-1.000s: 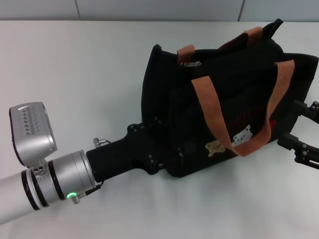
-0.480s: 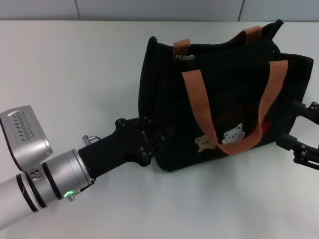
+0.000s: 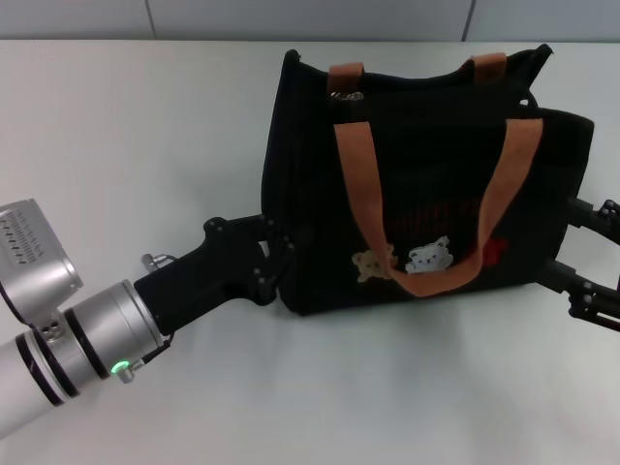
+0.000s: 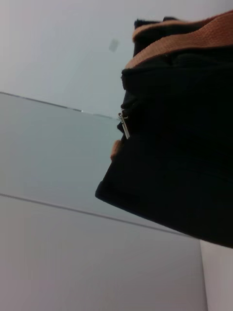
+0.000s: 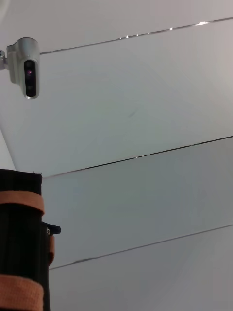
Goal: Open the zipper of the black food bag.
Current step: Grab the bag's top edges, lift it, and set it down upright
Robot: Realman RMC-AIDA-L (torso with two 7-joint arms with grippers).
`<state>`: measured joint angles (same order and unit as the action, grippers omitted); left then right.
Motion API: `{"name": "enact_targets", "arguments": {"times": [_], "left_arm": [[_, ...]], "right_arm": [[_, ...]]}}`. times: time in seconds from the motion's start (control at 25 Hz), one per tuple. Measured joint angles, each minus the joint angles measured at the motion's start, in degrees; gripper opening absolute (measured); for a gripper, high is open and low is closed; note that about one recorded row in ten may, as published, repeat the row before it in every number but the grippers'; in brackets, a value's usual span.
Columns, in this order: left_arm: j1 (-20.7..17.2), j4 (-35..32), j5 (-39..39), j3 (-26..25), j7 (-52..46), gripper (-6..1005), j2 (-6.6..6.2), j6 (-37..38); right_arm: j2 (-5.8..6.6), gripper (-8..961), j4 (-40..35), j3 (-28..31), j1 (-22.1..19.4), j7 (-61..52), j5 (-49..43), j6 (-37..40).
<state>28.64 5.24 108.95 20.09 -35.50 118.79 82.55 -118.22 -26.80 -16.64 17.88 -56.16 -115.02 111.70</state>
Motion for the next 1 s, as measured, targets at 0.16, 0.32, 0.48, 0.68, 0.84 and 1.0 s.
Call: {"name": "enact_targets", "arguments": {"times": [0.16, 0.32, 0.48, 0.68, 0.84, 1.0], "left_arm": [[-0.4, -1.1, 0.0, -0.5, 0.0, 109, -0.07, 0.4], [-1.3, -4.3, 0.1, -0.4, -0.2, 109, -0.06, 4.1], [-2.8, -8.6, -0.3, -1.5, -1.6, 109, -0.14, 7.8], [-3.7, -15.0, -0.4, -4.0, -3.2, 109, -0.35, 11.8], [-2.9, -25.6, -0.4, -3.6, -9.5, 109, -0.56, 17.0], [-1.5, -36.0, 0.1, -2.2, -18.2, 108, -0.70, 20.2]], "right_arm": [[0.00, 826, 0.0, 0.0, 0.0, 0.0, 0.0, 0.0], [0.01, 826, 0.0, 0.0, -0.1, 0.0, -0.1, -0.1], [0.01, 826, 0.0, 0.0, -0.1, 0.0, -0.1, -0.1], [0.01, 825, 0.0, 0.0, -0.3, 0.0, -0.1, 0.2], [0.01, 825, 0.0, -0.1, -0.3, 0.0, 0.0, 0.3], [0.01, 825, 0.0, -0.2, -0.1, -0.3, 0.1, 0.4]]}}
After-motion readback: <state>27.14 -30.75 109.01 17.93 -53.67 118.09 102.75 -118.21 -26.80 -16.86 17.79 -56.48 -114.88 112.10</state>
